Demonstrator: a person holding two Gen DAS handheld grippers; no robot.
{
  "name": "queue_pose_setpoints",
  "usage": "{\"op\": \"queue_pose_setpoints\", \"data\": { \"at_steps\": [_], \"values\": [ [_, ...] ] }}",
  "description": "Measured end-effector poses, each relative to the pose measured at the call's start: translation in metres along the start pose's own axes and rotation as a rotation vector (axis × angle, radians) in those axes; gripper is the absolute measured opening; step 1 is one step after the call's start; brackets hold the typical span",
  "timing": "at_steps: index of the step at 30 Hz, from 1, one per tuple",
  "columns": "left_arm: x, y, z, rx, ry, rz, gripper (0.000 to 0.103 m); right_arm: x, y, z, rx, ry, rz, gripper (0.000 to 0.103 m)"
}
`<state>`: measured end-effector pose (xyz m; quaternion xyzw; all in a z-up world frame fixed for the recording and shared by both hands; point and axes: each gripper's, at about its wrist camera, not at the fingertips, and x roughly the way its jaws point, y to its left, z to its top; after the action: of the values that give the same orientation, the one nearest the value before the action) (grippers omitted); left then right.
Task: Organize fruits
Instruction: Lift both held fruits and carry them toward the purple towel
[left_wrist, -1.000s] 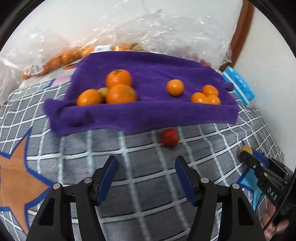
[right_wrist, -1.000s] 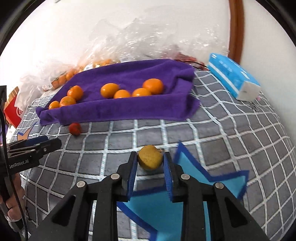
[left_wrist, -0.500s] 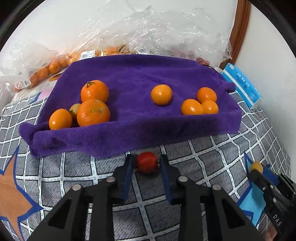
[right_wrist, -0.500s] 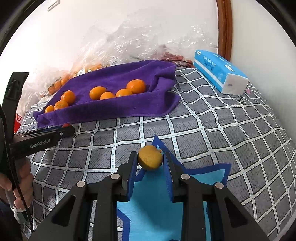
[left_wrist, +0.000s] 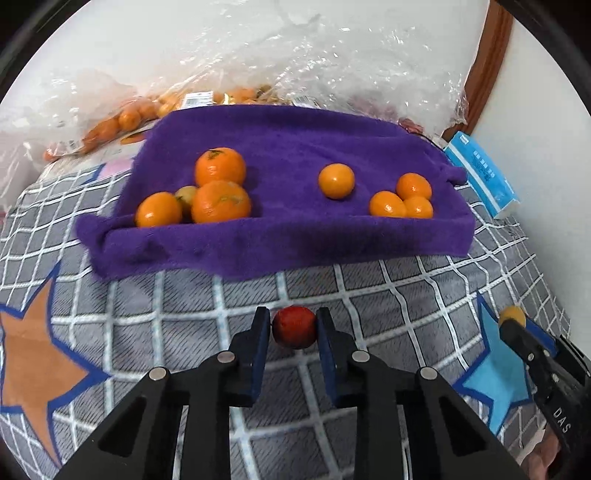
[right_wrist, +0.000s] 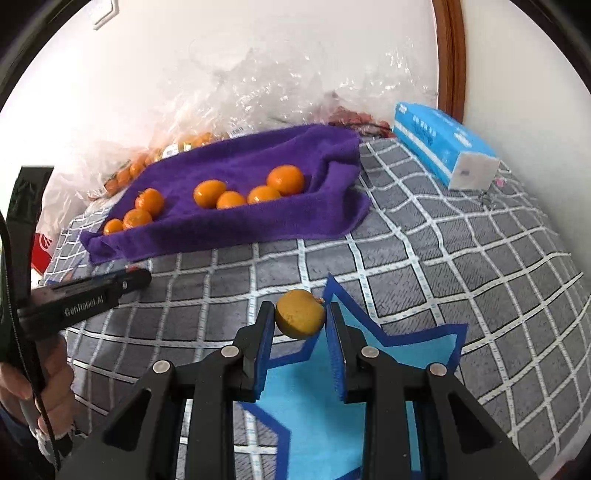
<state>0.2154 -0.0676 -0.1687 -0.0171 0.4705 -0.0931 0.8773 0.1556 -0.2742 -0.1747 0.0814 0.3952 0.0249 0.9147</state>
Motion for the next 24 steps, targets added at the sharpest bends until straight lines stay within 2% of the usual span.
{"op": "queue_pose_setpoints", "data": {
  "at_steps": [9,14,24],
  "values": [
    [-0.054,0.01,-0.007,-0.041,-0.048,0.018,0.025,-0.049,0.023,0.012,-0.035,-0.056,0.008,0.028],
    [-0.08,0.016,-0.008,-0.076,-0.067,0.0,0.025,-0.079,0.029,0.018,-0.041,-0.096,-0.006,0.028],
    [-0.12,0.017,0.003,-0.068,-0.122,0.008,0.025,-0.12,0.032,0.029,-0.023,-0.15,-0.018,0.028]
  ]
}}
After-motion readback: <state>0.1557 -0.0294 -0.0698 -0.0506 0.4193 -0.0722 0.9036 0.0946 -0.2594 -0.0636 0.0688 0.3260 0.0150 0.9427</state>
